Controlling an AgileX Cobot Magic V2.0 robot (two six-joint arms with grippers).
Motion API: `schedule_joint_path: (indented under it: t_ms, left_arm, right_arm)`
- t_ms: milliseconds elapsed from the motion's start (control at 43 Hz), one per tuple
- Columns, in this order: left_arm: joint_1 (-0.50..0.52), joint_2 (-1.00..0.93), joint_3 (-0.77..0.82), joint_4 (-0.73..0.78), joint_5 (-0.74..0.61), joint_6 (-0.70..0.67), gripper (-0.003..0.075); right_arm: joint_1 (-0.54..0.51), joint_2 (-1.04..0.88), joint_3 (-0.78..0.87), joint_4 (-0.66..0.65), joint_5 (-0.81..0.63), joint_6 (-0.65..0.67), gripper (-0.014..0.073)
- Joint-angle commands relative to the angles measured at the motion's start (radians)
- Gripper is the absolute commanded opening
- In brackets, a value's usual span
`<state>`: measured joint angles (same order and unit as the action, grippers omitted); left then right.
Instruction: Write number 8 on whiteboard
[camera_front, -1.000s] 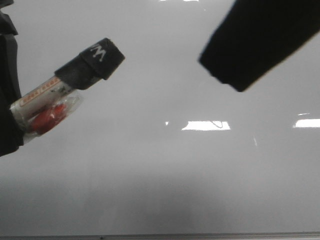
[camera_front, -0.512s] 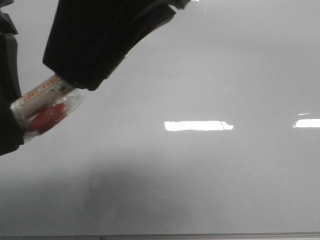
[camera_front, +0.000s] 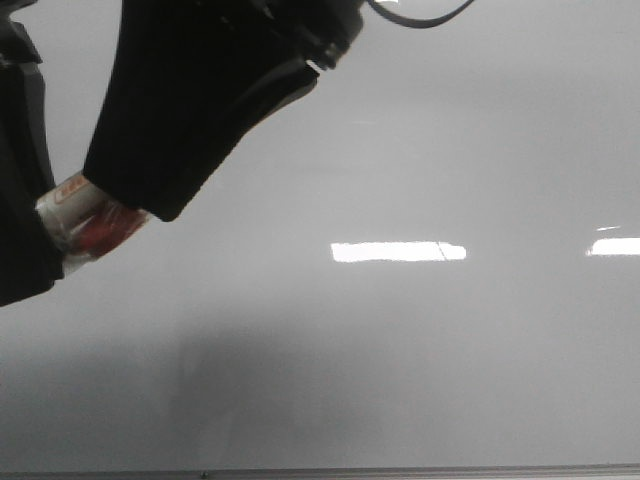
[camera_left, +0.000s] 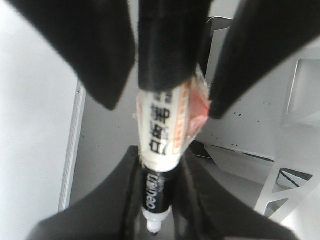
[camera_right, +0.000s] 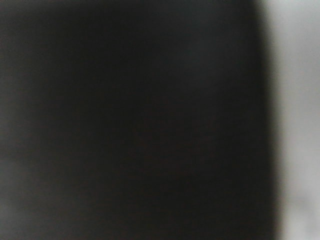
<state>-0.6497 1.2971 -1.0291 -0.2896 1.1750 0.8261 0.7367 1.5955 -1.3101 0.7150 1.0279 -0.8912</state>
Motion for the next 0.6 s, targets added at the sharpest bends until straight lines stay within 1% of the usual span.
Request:
schedule_joint_path:
  t_ms: [0,70,116,140,186,209,279,349,465,581]
  left_arm:
    - [-0.008,-0.021,-0.036,-0.024,-0.029,-0.002,0.0017]
    - [-0.008,-0.021,-0.036,-0.026,-0.035,-0.009,0.011]
    - [-0.008,-0.021,-0.036,-0.026,-0.042,-0.029,0.0207]
    - [-0.008,-0.021,-0.036,-0.026,-0.045,-0.039,0.0256]
    - [-0.008,-0.021,-0.036,-0.026,-0.052,-0.055,0.0353]
    - [-0.008,-0.021,-0.036,-0.026,-0.055,-0.063,0.0414]
    - [-0.008,-0.021,-0.036,-0.03,-0.054,-0.068,0.0517]
    - [-0.008,-0.021,-0.036,-0.03,-0.054,-0.095,0.0554]
    - [0.003,-0.028,-0.036,-0.033,-0.044,-0.138,0.0545]
    - [0.032,-0.059,-0.033,-0.077,-0.034,-0.138,0.0545]
  right_arm:
    - [-0.002,-0.038,-0.033,0.062,0.006,-0.015,0.0136]
    - [-0.002,-0.038,-0.033,0.062,0.013,-0.015,0.0013]
    - [-0.002,-0.038,-0.033,0.062,0.014,-0.015,-0.0064]
    - [-0.002,-0.038,-0.033,0.062,0.014,-0.015,-0.0073]
    - [-0.003,-0.038,-0.033,0.062,0.015,-0.015,-0.0062]
    - [-0.005,-0.038,-0.033,0.062,0.015,-0.015,-0.0063]
    - [-0.011,-0.04,-0.033,0.061,0.015,-0.015,-0.0063]
    - [-0.025,-0.043,-0.032,0.061,0.03,-0.015,-0.0063]
    - [-0.074,-0.06,-0.021,0.06,0.083,-0.014,-0.0062]
    - [-0.149,-0.107,0.03,0.06,0.059,-0.014,-0.0059]
